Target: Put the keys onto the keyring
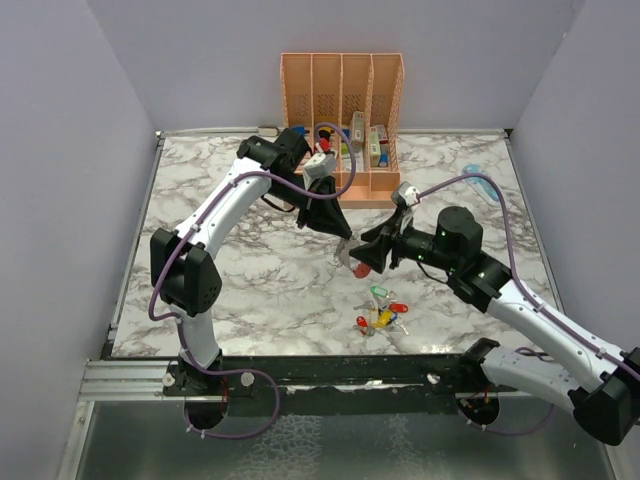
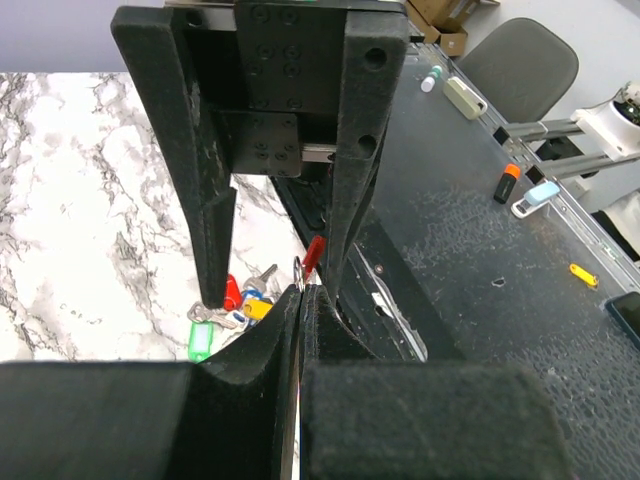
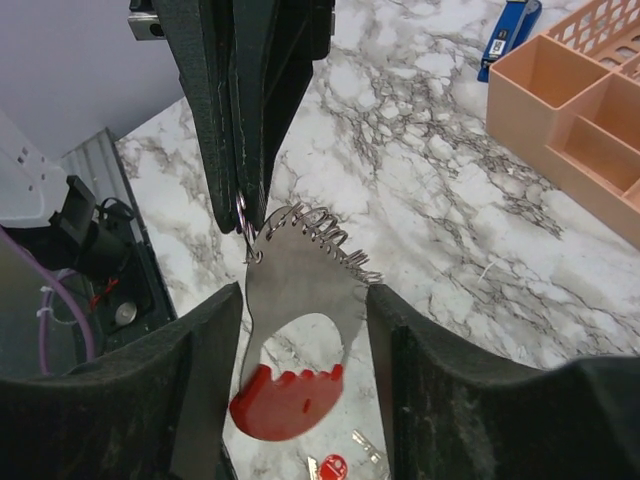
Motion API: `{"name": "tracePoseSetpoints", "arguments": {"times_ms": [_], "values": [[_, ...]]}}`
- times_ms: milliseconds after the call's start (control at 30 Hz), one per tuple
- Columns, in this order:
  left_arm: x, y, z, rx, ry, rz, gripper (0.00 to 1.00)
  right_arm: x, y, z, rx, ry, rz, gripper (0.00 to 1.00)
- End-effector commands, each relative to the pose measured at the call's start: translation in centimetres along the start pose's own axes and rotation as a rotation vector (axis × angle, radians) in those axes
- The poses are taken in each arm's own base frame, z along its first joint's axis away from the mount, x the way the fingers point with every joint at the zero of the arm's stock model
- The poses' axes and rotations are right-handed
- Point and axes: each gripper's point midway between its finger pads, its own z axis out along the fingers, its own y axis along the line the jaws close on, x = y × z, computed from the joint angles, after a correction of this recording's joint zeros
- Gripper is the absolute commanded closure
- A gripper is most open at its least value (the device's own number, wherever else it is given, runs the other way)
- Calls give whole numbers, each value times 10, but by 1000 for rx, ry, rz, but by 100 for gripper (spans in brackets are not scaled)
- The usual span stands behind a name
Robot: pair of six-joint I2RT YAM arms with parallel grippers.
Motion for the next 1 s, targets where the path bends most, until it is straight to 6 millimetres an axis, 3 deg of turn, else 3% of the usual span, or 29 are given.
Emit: {"name": "tracePoseSetpoints", "arguments": {"times_ms": [0, 200, 467, 733, 967], "values": [[-31, -23, 6, 72, -135, 39, 100, -13, 0, 8, -6, -50, -34, 53], [-30, -24, 7, 75, -134, 32, 100, -15, 1, 11, -18, -67, -37, 69], [-21, -22, 7, 73, -135, 13, 100, -25, 9, 2, -28, -104, -69, 60], [-13, -19, 7, 66, -125, 2, 100, -27, 16, -14, -35, -98, -110, 61], [2, -22, 13, 48, -10, 18, 100, -21, 23, -12, -94, -54, -153, 63]]}}
